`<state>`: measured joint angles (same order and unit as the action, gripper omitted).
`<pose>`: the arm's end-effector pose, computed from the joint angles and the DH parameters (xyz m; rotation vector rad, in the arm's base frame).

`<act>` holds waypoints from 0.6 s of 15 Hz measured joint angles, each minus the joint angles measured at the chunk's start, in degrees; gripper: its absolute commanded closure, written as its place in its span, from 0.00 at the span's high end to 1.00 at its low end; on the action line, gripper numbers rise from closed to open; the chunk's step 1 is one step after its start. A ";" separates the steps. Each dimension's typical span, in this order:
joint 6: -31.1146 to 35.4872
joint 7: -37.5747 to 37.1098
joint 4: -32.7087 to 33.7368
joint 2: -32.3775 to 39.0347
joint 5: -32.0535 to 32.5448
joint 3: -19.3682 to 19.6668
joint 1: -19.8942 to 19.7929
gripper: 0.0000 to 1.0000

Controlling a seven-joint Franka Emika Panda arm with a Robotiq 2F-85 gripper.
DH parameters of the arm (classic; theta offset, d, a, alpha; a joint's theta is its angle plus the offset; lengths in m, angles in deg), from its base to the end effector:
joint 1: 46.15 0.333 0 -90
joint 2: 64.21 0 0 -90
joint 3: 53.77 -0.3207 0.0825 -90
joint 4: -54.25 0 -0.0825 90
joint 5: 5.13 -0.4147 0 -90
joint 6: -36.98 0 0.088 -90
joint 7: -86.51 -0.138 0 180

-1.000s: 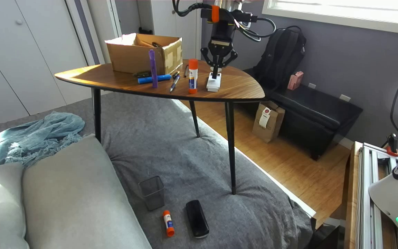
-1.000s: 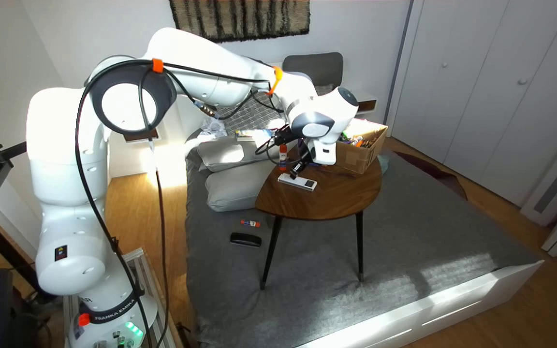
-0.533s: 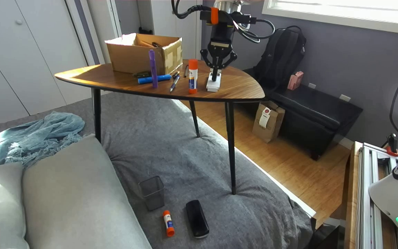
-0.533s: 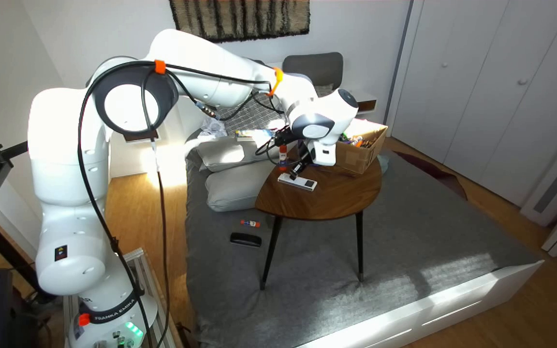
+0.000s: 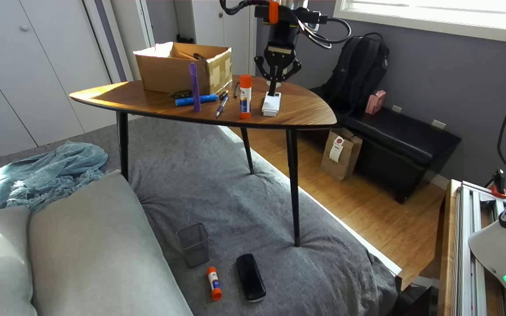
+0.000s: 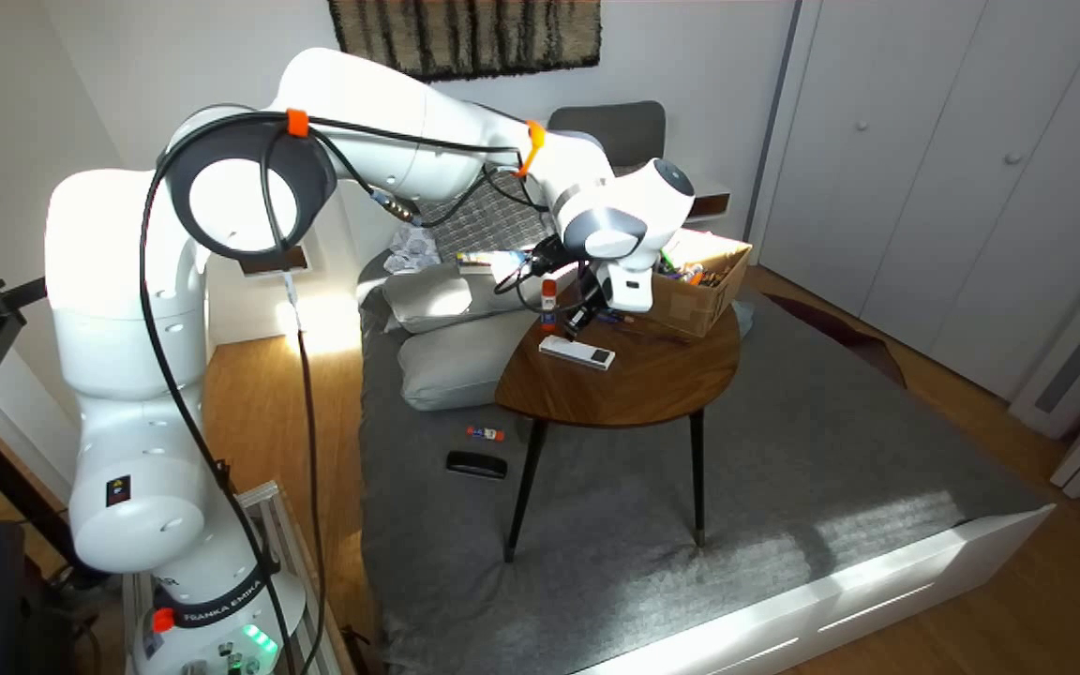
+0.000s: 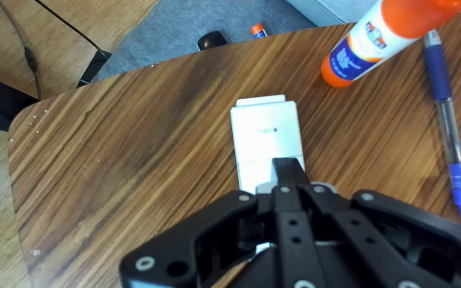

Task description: Push a button on the white remote control five times

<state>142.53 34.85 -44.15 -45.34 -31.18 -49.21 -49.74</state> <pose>0.6519 -0.0416 0.3494 -2.3085 1.5979 0.4733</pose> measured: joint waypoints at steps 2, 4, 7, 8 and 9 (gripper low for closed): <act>0.02 0.00 -0.27 -1.67 0.56 0.00 0.17 0.27; 0.12 -0.89 -0.63 -3.63 3.42 0.03 0.71 0.40; 2.88 -3.32 -1.71 -7.04 11.28 0.12 2.23 0.60; 4.19 -4.10 -2.29 -8.27 14.09 0.11 2.80 0.66; 5.45 -4.81 -2.82 -9.50 16.95 0.07 3.36 0.74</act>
<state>147.98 30.04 -46.97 -54.84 -14.23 -49.14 -46.38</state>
